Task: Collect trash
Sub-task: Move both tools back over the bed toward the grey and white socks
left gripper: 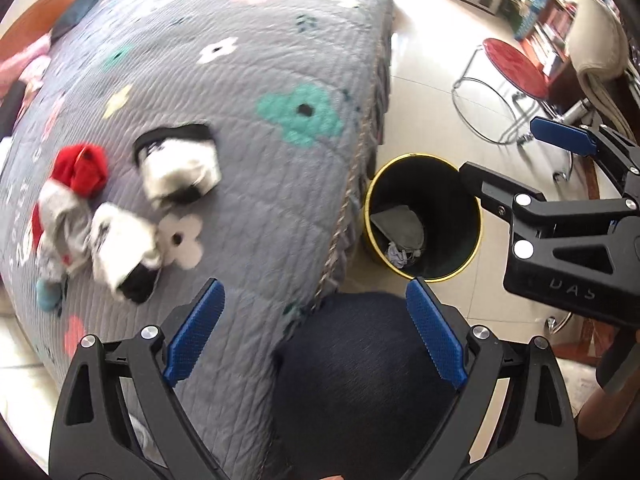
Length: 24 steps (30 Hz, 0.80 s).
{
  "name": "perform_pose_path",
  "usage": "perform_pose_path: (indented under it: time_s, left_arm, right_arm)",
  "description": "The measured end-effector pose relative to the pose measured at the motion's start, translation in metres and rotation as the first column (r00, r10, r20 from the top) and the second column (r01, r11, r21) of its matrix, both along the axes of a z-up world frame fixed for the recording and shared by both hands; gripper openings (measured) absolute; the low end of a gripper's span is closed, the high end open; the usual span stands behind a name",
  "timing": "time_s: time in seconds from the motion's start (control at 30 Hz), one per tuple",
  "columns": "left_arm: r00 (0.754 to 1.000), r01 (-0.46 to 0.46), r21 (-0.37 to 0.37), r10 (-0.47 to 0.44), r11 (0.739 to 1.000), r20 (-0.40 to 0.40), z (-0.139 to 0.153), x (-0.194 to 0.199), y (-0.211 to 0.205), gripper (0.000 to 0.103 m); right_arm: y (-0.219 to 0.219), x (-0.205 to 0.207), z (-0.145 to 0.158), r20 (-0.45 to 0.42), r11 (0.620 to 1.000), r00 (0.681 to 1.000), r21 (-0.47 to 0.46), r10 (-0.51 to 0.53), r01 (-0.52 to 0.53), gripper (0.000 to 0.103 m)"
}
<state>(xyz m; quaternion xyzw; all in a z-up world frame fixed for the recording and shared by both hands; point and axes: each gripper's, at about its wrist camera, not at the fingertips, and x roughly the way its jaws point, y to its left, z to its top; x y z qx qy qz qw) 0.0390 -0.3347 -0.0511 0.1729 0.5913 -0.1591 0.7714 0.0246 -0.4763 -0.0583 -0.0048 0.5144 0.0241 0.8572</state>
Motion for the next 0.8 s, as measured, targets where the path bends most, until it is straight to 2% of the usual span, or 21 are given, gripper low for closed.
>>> perform_pose_path:
  time_s: [0.27, 0.4, 0.63, 0.8]
  left_arm:
    - [0.992, -0.128, 0.003, 0.128, 0.992, 0.015, 0.009, -0.008, 0.042, 0.09]
    - [0.986, -0.164, 0.011, 0.164, 0.986, 0.026, 0.011, -0.012, 0.058, 0.09]
    - [0.972, -0.233, 0.044, 0.232, 0.971, 0.042, 0.008, -0.022, 0.09, 0.09]
    - [0.953, -0.302, 0.059, 0.299, 0.951, 0.058, 0.01, -0.03, 0.114, 0.09]
  right_arm:
    - [0.059, 0.014, 0.008, 0.019, 0.985, 0.985, -0.009, 0.171, -0.171, 0.088]
    - [0.083, 0.019, 0.012, 0.031, 0.971, 0.971, -0.019, 0.238, -0.237, 0.089]
    - [0.123, 0.023, 0.013, 0.027, 0.931, 0.931, -0.048, 0.364, -0.363, 0.089]
    - [0.15, 0.025, 0.01, 0.02, 0.896, 0.896, -0.05, 0.443, -0.442, 0.089]
